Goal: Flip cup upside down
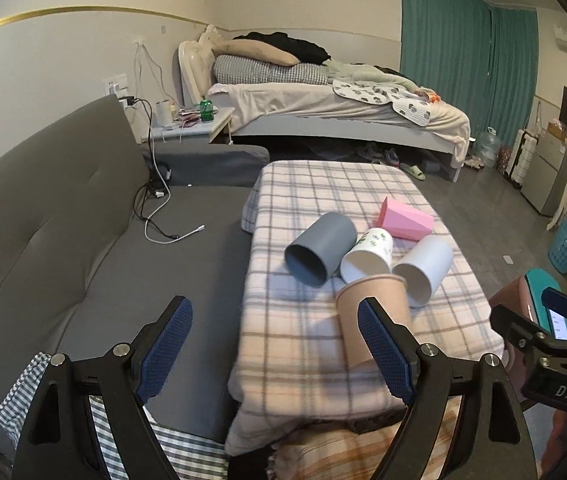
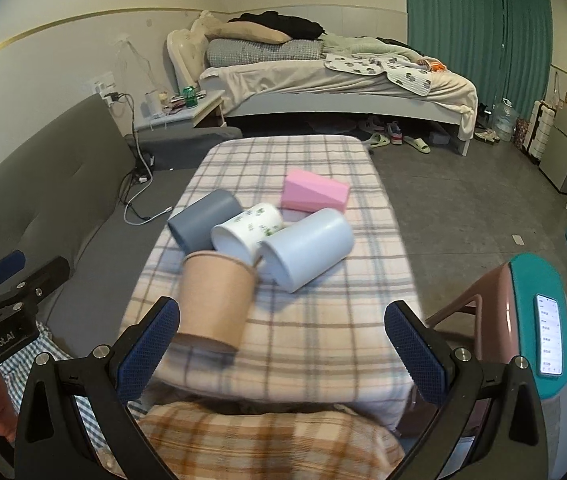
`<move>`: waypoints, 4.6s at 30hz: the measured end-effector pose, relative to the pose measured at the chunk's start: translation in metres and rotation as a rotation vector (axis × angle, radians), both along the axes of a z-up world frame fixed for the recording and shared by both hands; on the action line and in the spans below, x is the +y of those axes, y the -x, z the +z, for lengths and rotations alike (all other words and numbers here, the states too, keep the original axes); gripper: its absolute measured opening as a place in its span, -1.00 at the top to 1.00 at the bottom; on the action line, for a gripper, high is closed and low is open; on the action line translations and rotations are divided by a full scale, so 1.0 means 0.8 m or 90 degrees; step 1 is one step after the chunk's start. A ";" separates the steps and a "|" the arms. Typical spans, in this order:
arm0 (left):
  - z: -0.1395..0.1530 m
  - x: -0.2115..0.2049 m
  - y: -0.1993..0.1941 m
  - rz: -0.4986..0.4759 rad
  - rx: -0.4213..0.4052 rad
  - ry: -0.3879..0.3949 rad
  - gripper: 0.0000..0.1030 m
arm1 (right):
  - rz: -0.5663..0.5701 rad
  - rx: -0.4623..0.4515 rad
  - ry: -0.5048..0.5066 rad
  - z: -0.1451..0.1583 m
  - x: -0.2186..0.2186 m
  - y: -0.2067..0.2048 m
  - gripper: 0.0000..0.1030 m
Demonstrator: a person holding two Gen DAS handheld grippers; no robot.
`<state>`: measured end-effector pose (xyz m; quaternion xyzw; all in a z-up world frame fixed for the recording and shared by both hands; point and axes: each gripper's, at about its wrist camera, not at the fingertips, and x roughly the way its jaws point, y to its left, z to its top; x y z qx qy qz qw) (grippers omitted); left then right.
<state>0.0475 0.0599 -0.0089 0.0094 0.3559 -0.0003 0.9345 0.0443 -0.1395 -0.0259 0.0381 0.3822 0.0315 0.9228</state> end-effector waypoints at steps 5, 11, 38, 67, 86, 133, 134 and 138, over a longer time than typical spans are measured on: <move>-0.020 0.018 0.011 0.006 0.013 0.008 -0.70 | 0.008 0.021 0.003 -0.025 0.028 -0.002 -1.00; -0.049 0.033 0.010 0.020 0.045 0.017 -0.70 | 0.018 0.055 -0.014 -0.068 0.051 -0.015 -1.00; -0.097 0.057 -0.006 0.043 0.106 0.038 -0.70 | 0.090 0.094 -0.013 -0.086 0.077 -0.051 -0.44; -0.106 0.054 -0.046 0.068 0.106 0.070 -0.70 | 0.150 0.182 0.073 -0.082 0.096 -0.117 -0.44; -0.021 0.031 -0.002 0.093 0.011 0.009 -0.70 | 0.118 0.049 -0.004 0.002 0.039 -0.077 -0.68; 0.009 -0.071 0.083 0.051 -0.126 -0.056 -0.88 | 0.035 -0.111 -0.002 0.000 -0.044 0.052 -1.00; 0.009 -0.071 0.083 0.049 -0.124 -0.053 -0.88 | 0.035 -0.110 -0.006 0.000 -0.045 0.052 -1.00; 0.008 -0.071 0.083 0.046 -0.124 -0.049 -0.88 | 0.034 -0.108 -0.004 0.001 -0.046 0.050 -1.00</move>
